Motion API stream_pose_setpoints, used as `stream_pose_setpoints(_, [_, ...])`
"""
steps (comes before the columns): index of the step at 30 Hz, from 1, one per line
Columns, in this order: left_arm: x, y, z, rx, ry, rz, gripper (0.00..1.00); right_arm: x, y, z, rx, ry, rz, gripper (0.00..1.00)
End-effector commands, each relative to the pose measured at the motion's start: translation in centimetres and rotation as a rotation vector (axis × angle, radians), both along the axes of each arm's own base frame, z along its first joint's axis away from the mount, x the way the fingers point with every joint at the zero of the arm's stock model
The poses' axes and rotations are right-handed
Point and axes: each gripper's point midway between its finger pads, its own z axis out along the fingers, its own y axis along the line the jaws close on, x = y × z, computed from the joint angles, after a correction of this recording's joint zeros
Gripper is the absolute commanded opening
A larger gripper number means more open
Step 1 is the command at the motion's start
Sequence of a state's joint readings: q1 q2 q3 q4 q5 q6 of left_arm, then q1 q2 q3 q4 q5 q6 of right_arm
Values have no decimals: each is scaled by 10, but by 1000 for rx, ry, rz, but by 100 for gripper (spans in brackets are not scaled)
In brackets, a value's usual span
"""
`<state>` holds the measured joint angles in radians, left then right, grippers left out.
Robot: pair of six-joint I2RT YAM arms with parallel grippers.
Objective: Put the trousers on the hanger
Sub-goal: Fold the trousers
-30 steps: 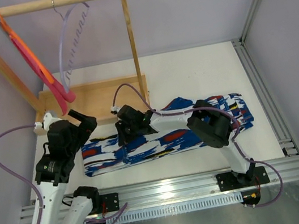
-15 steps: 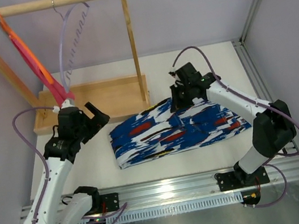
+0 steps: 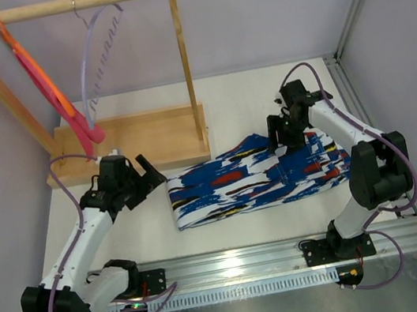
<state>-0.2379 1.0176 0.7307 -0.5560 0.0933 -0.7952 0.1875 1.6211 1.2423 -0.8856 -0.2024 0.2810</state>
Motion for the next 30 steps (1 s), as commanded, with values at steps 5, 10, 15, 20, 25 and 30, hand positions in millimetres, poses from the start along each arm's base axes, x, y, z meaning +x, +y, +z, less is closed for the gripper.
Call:
stream_pose_setpoints(5, [7, -31, -30, -128, -20, -109, 94, 8, 4, 3, 185, -126, 21, 75])
stream_pose_setpoints(10, [15, -33, -40, -144, -34, -90, 91, 7, 16, -24, 307, -88, 42, 75])
stream_pose_setpoints(15, [20, -36, -54, -159, -10, -73, 83, -1, 11, -52, 285, -56, 55, 75])
stream_pose_setpoints(20, [14, -31, -76, -106, 50, -52, 80, -5, 22, -58, 362, -54, 73, 73])
stream_pose_setpoints(25, [12, -32, -87, -121, 84, -34, 69, -16, 29, -58, 412, -75, 84, 63])
stream_pose_setpoints(30, [7, -11, -97, -22, 179, 68, 16, -23, 36, -67, 342, -108, 41, 48])
